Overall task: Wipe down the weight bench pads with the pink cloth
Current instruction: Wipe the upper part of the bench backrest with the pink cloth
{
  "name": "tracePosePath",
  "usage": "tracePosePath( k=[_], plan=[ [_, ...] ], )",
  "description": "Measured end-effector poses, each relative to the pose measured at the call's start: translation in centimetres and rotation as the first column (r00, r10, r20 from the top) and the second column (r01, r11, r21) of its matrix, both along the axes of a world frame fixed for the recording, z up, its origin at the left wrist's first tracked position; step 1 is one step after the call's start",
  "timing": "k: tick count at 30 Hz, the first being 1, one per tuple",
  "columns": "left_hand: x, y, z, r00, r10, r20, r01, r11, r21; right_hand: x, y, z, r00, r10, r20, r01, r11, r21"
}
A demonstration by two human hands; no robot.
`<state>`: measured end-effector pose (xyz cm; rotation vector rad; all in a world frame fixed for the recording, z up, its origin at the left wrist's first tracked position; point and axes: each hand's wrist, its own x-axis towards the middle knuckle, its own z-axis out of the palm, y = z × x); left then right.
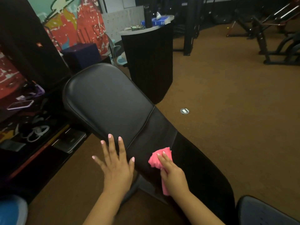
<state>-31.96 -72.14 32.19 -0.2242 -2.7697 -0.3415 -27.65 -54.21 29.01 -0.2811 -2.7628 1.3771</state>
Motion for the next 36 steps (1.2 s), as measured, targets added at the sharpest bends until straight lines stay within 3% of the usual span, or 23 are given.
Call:
tracePosePath(
  k=[5,13,21,30,36],
  plan=[
    [-0.1,0.4,0.0,0.998,0.019,0.051,-0.018,0.999,-0.032,-1.3,-1.9,1.4,0.999,-0.021,-0.038,0.018,0.997,-0.073],
    [0.2,1.0,0.6,0.986,0.094,0.141,-0.085,0.994,-0.065,1.9,-1.1,-0.8,0.971,0.217,-0.097,-0.212,0.976,0.057],
    [0.4,2.2,1.7,0.950,0.182,0.253,-0.170,0.983,-0.069,0.6,0.8,-1.0,0.994,0.110,-0.015,-0.110,0.994,0.006],
    [0.2,2.6,1.1,0.943,0.244,0.228,-0.232,0.970,-0.078,2.4,0.4,-2.2,0.955,0.293,-0.052,-0.291,0.956,0.036],
    [0.4,3.1,1.3,0.927,0.258,0.271,-0.246,0.966,-0.080,2.8,2.6,-3.5,0.990,0.139,0.031,-0.138,0.990,-0.036]
  ],
)
